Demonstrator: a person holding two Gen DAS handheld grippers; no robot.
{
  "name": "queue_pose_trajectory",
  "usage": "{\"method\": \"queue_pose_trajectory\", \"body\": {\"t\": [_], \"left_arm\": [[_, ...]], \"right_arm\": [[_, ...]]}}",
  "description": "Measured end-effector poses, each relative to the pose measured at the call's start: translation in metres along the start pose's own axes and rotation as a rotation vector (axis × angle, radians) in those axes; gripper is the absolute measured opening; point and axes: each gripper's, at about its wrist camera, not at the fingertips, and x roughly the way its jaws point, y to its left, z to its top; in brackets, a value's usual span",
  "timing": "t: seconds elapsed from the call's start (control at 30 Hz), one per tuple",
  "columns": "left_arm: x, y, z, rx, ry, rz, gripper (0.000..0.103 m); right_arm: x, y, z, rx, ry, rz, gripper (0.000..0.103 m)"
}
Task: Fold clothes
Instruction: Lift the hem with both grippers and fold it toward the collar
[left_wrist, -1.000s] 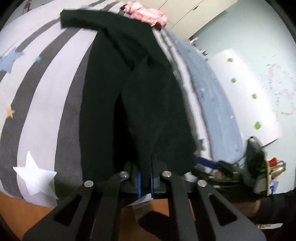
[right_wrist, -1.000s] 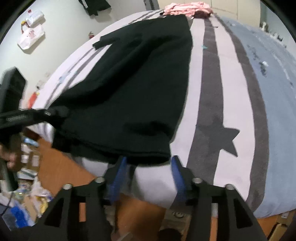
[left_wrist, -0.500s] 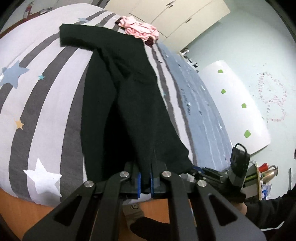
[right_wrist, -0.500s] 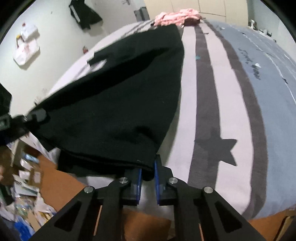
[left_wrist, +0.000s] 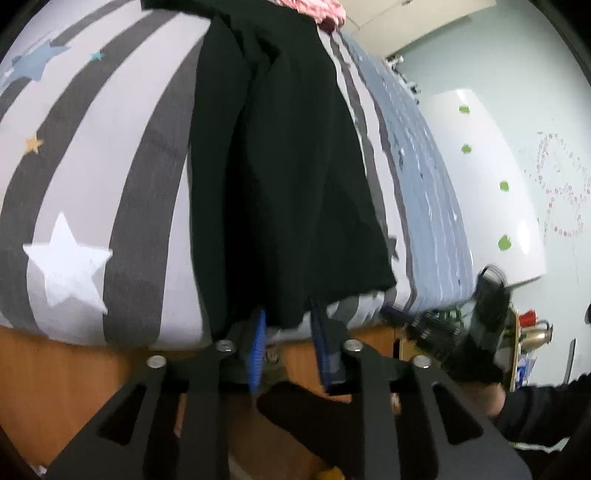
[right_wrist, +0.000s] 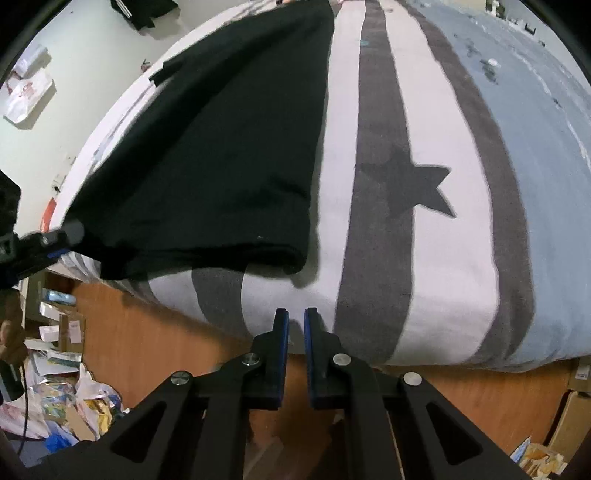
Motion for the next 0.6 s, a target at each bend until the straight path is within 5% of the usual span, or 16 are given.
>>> {"method": "queue_pose_trajectory", "body": {"t": [0.13,0.2,0.33,0.5,0.6], "left_arm": [[-0.017,0.007,-0.006,0.005,-0.014,0.044,0.036],[-0.036,0.017,-0.005,-0.026,-0.095,0.037,0.04],[-0.046,0.026,0.029,-0.053,-0.196,0.072,0.048],[-0.046,0.019,0.075,-0.069,-0.275,0.014,0.05],[-0.028,0.016,0.104,-0.033,-0.277,0.071,0.05]], "right_arm": [[-0.016,-0.006,0.014,0.017,-0.049,-0.022,0.008],[-0.021,-0.007,0.028,0.018,-0.087,-0.022,0.009],[-0.019,-0.005,0.055,-0.006,-0.14,-0.023,0.01],[-0.007,-0.006,0.077,-0.004,-0.16,-0.012,0.013],[0.003,-0.004,0.09,-0.018,-0.171,0.0,0.023]]}}
